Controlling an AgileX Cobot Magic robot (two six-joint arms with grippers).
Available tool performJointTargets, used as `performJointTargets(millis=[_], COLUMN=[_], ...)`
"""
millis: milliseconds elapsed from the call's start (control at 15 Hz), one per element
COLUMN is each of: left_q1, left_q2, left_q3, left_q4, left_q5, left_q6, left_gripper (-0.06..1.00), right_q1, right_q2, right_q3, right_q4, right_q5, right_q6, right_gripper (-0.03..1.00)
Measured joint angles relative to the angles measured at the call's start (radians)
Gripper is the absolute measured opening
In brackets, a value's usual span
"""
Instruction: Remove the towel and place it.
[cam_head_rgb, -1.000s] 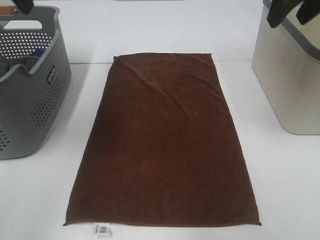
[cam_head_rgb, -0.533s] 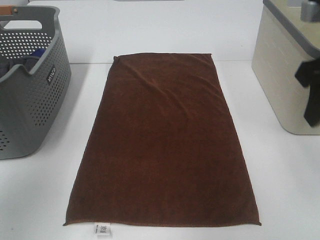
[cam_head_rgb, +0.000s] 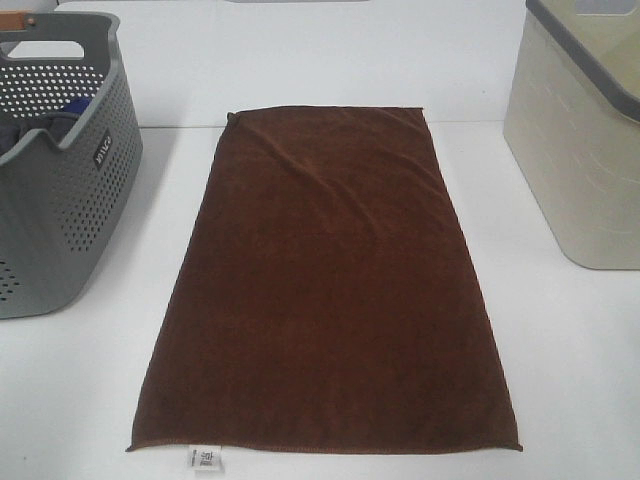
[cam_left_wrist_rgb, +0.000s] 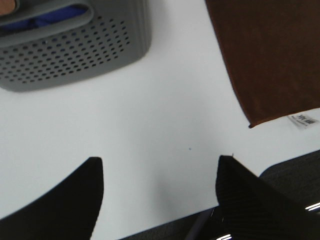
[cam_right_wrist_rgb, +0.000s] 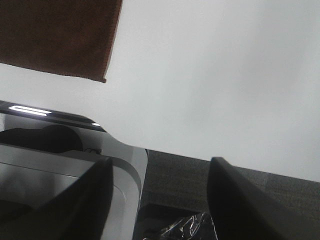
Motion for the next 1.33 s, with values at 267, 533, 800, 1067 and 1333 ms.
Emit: performJointTargets(millis=[267,533,800,1067,1333], left_q1=[0.000,0.000,0.000,0.000,0.000], left_q2=[-0.089,-0.092,-0.092,-0.092,-0.092], left_q3=[0.003,0.026,0.030,0.030,0.030], left_q4=[-0.117,-0.183,-0.205,-0.206,-0.214], left_q5=[0.080,0.076,0.066,0.066,0.065], left_q6=[0.157,0.247,0.276,0.279,0.294], left_gripper=[0.62,0.62,0.62,0.62,0.62], right_q1=[0.000,0.000,0.000,0.000,0.000], right_q2=[-0.250,-0.567,-0.868,-0.916,-0.916], right_q3=[0.106,0.160,0.172,0.179,0.179], right_q4=[0.000,0.019,0.059,0.080,0.091], right_q5=[-0.019,-0.060,-0.056,-0.047,-0.041], right_q6=[-0.029,-0.106,-0.150,-0.166,-0.183], right_gripper=[0.54,0.54,0.54,0.54,0.54])
